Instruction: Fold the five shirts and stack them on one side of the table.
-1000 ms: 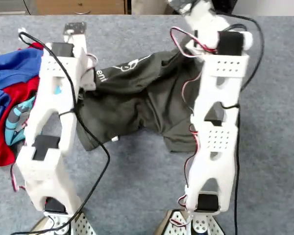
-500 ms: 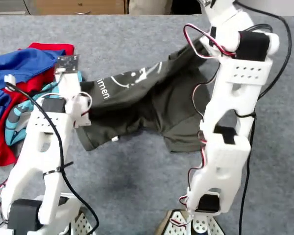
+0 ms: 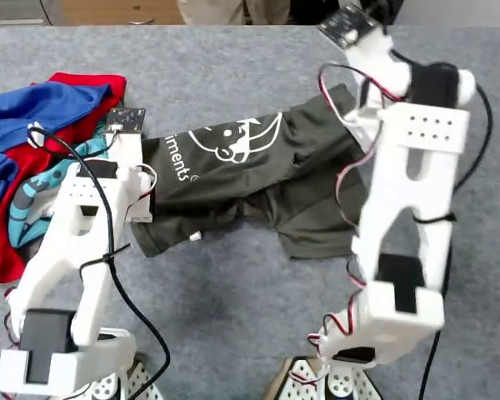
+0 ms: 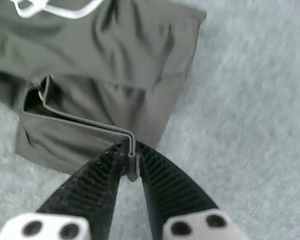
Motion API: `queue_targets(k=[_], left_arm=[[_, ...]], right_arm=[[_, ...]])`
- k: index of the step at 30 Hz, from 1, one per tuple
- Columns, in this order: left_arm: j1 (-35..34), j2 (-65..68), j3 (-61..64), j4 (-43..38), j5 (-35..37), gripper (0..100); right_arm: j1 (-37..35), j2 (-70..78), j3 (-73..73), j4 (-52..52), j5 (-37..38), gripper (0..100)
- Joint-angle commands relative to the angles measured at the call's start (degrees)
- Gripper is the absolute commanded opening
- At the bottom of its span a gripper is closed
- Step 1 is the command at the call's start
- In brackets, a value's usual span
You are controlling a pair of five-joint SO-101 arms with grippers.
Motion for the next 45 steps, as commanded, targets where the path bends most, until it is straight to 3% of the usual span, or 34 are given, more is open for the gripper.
queue_targets(k=[1,8,14,33,37,41,45], left_arm=[[-0.79,-4.09,0.70,0.26,-2.90,2],[-0.79,-4.70,4.40,0.18,-5.36,2],[0.09,-5.23,4.84,2.29,-5.80,2],[3.87,-5.32,5.71,6.59,-7.21,2],[7.30,-5.23,5.36,11.78,-13.54,2],[7.30,-5.32,5.19,13.98,-13.19,14],[2.55,-4.97,-1.93,19.43,-5.98,20]], right_arm=[[2.33,-10.51,13.41,-5.01,2.73,0.3],[2.95,-25.71,43.91,-18.29,4.04,0.3],[5.85,-31.96,57.71,-24.44,4.04,0.3],[8.40,-32.66,68.62,-33.14,6.33,0.6],[8.57,-33.01,68.62,-32.62,7.56,9.3],[8.57,-33.10,68.26,-32.53,7.65,10.4],[8.40,-35.12,66.51,-29.80,7.65,11.1]])
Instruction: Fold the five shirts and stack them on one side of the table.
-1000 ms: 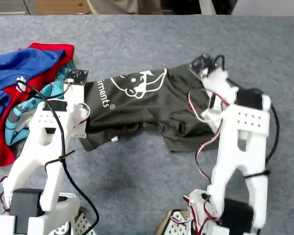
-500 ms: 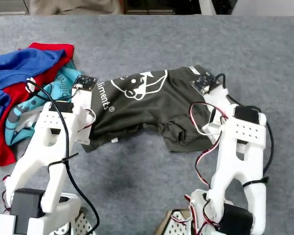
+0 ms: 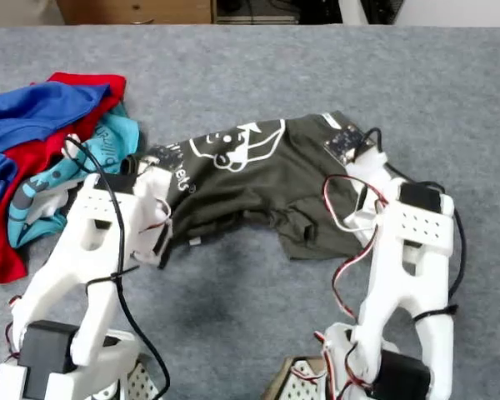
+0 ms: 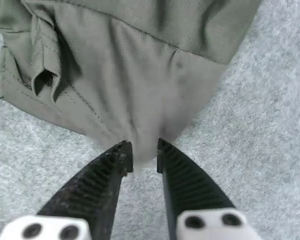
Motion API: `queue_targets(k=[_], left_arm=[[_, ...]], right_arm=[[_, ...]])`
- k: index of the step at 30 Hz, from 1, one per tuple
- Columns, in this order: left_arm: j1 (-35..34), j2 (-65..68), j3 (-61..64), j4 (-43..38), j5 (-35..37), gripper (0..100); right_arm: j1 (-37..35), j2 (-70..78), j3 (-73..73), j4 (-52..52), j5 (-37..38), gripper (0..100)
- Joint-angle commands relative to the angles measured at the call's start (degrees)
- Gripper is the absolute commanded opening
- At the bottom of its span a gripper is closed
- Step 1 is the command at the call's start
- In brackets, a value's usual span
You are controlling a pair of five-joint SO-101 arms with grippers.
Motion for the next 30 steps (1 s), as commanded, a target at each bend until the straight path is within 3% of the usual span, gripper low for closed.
queue_targets(k=[1,8,10,12,14,19,26,30], left_arm=[[-4.75,-1.45,-8.97,4.04,4.84,21],[-10.64,-1.36,-26.81,7.38,5.89,21],[-10.37,-1.19,-30.77,7.03,10.64,17],[-10.02,-0.04,-32.00,3.16,17.14,7],[-9.32,2.68,-31.65,-3.34,19.96,2],[-8.53,16.48,-29.80,-16.88,24.44,2],[-8.44,29.93,-34.99,-19.78,27.69,2],[-9.23,34.07,-34.99,-25.85,27.25,2]], right_arm=[[1.10,-4.35,-2.68,3.08,0.70,12.2],[0.84,-9.45,-8.66,6.33,2.90,9.9],[-0.13,-7.69,-11.82,5.10,0.09,0.8],[-2.15,-3.47,-15.52,3.69,-2.55,1.6],[-4.44,2.42,-20.26,2.37,-5.27,0.3],[-9.71,23.25,-38.11,1.93,-14.24,0.4],[-11.74,51.21,-61.85,1.93,-21.19,0.4],[-11.74,64.92,-73.71,1.85,-22.07,0.4]])
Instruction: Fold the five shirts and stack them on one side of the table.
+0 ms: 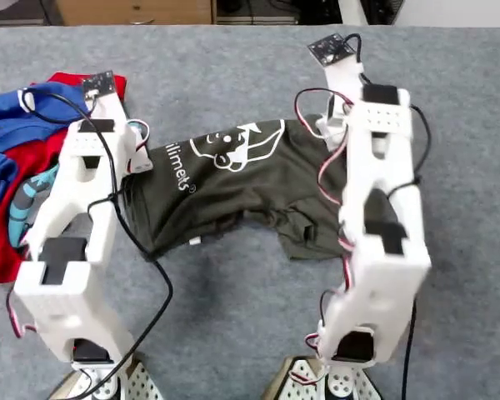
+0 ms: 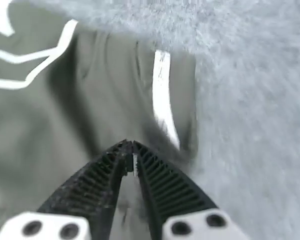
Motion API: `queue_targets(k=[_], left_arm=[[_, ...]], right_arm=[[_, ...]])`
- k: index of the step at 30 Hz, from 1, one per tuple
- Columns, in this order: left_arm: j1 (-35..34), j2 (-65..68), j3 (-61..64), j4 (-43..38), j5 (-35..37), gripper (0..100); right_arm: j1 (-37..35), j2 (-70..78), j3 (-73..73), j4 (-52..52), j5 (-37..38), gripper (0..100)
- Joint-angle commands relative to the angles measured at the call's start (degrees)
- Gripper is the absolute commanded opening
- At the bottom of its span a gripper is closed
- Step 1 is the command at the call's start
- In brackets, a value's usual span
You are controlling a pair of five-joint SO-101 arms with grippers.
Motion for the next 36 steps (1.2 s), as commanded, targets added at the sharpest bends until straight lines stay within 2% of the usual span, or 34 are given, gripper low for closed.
queue_targets(k=[1,6,8,16,27,32,36], left_arm=[[-0.62,1.89,-2.99,-5.10,0.18,2],[-1.58,6.73,-3.60,-9.05,0.18,2],[-2.11,8.13,-5.27,-9.05,0.18,2],[-5.36,11.21,-11.08,-8.79,0.53,2],[-10.29,11.38,-17.23,-8.97,0.53,2],[-9.05,11.21,-17.14,-8.79,0.44,2],[-6.95,9.54,-21.19,0.62,0.26,2]], right_arm=[[-0.92,11.56,-13.14,-1.05,-1.49,0.4],[-0.04,26.42,-33.10,5.89,-0.62,0.4],[1.19,31.08,-41.54,10.11,2.20,0.4],[4.97,45.85,-67.38,17.05,3.96,0.4],[5.41,47.52,-69.93,15.82,5.10,0.4],[5.93,46.81,-70.73,16.70,5.01,0.4],[4.44,42.95,-75.21,23.03,4.84,0.4]])
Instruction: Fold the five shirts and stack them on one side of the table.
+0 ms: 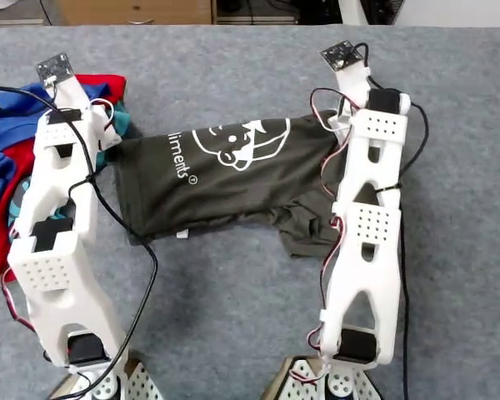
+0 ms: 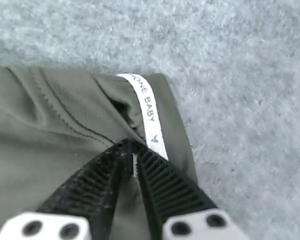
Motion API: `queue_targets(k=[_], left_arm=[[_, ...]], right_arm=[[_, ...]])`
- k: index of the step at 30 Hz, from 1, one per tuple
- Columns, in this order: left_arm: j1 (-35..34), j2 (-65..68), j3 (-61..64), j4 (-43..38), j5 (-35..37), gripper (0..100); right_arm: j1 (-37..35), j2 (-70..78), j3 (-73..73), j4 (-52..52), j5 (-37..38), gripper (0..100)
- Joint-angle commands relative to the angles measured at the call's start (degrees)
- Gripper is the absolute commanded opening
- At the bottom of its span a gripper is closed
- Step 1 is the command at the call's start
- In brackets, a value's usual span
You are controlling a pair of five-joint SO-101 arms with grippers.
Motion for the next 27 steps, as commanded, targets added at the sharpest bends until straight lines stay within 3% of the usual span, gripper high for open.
queue_targets(k=[1,8,13,20,27], left_arm=[[1.93,-3.30,-7.74,9.58,-0.18,2],[6.95,-15.87,-10.81,22.68,-4.13,2],[13.98,-30.20,4.13,22.77,-6.68,2],[15.82,-44.97,39.12,0.88,-7.30,2],[13.36,-41.71,47.65,-9.49,-3.78,2]], right_arm=[[-0.22,-6.02,-5.41,4.48,0.44,0.4],[-3.12,-12.62,-5.14,6.24,0.35,0.4],[-3.56,-18.95,-5.05,14.15,0.97,0.4],[1.10,-27.30,5.58,14.95,0.00,0.4],[2.07,-31.08,27.65,11.87,-2.99,0.4]])
